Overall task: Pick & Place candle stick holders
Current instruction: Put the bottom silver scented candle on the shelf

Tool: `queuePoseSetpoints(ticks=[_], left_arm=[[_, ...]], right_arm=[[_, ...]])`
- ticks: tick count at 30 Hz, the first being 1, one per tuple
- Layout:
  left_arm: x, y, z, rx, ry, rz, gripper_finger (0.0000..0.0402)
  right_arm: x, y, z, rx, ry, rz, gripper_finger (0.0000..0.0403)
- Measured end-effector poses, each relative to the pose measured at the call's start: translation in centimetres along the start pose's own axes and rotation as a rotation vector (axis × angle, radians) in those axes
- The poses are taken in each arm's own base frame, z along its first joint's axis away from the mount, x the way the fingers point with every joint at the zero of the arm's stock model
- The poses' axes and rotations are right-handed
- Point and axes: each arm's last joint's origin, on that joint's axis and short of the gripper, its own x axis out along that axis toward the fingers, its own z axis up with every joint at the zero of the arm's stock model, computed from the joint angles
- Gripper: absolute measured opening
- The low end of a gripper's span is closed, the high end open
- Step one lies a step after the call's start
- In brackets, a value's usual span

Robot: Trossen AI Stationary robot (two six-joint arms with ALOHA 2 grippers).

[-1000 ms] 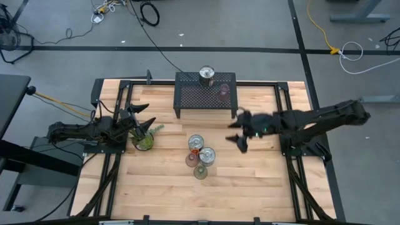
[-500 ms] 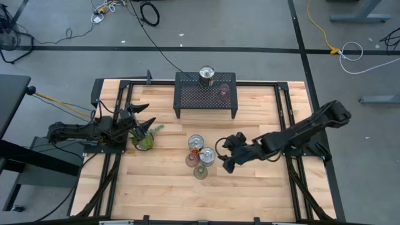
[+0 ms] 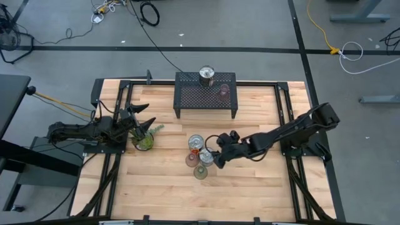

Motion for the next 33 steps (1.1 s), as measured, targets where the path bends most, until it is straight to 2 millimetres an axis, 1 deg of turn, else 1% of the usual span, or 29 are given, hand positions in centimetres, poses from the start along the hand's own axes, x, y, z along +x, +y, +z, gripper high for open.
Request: queuePoseSetpoints(ticks=[3, 7, 12, 15, 24, 25, 33], left_arm=[[0.00, 0.00, 0.01, 0.000, 0.000, 0.000, 0.0385], [0.00, 0.00, 0.00, 0.000, 0.000, 0.000, 0.0385], [0.00, 0.00, 0.01, 0.000, 0.000, 0.000, 0.0385], [0.00, 0.00, 0.00, 0.001, 0.000, 0.000, 0.0385], [0.00, 0.00, 0.00, 0.001, 0.000, 0.000, 0.0385], [0.00, 0.00, 0.01, 0.001, 0.000, 0.000, 0.0385], [0.00, 0.00, 0.01, 0.001, 0.000, 0.001, 0.0385]], right_arm=[[0.57, -0.15, -0.10, 0.001, 0.009, -0.011, 0.0252], [0.73, -0.19, -0.10, 0.002, 0.004, -0.018, 0.0233], [0.73, -0.09, -0.05, 0.007, 0.005, -0.002, 0.0192], [0.74, -0.08, -0.04, 0.008, 0.010, 0.005, 0.0154], [0.72, 0.01, -0.06, 0.006, 0.034, 0.036, 0.0016], [0.70, 0.01, -0.07, 0.002, 0.036, 0.037, 0.0010], [0.65, 0.16, 0.05, -0.004, 0.044, 0.056, 0.0003]])
